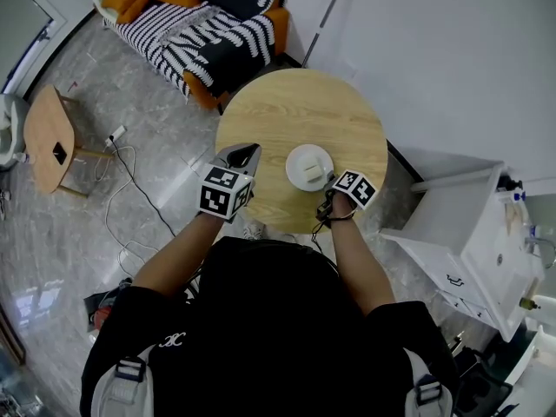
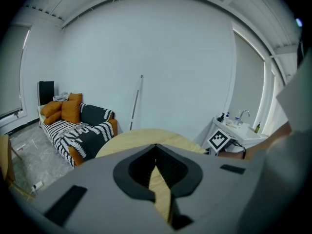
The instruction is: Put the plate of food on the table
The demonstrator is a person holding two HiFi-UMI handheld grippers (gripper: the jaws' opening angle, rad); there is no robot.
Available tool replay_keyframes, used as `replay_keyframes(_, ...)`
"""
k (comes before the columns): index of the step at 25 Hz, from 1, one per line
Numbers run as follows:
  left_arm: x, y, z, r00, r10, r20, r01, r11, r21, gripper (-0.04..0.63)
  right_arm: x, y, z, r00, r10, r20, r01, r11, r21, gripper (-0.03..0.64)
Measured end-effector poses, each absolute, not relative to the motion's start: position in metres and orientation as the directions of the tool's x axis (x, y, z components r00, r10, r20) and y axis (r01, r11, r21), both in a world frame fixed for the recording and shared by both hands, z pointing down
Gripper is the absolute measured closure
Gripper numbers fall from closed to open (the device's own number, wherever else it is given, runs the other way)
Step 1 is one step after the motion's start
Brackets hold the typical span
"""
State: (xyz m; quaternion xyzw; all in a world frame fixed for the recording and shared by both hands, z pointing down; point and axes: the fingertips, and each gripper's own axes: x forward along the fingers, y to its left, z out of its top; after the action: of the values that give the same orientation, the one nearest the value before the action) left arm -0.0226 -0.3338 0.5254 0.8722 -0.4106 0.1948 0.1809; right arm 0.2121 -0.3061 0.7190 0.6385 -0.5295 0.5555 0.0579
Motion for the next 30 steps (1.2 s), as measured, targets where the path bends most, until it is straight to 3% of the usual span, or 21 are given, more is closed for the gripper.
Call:
replay_keyframes(1, -0.022, -0.335, 0.525, 0.591, -0.643, 0.487, -0.784, -0.601, 0.157, 0.588, 0.213, -0.306, 0.714, -0.164, -0.625, 0.763, -0.755, -0.418, -0.505, 0.607)
replay_keyframes(10, -0.004, -0.339, 0.524, 0.639, -0.607, 0.472, -0.742, -0.648, 0.170, 0.588, 0.211, -0.313, 0.665, -0.151, -0.739, 0.657, -0.835, -0.261, -0.485, 0.609)
replay_keyframes(19, 0.010, -0.346, 0.522, 0.671, -0.581, 0.460, -0.709, -0.685, 0.168, 0.588, 0.210, -0.324, 0.594, -0.086, -0.871, 0.484, -0.930, -0.104, -0.353, 0.609)
replay_keyframes(30, 0.033, -0.349, 0.520, 0.710, -0.540, 0.451, -0.663, -0.729, 0.172, 0.588, 0.212, -0.317, 0.510, -0.043, -0.955, 0.293, -0.979, -0.018, -0.202, 0.611)
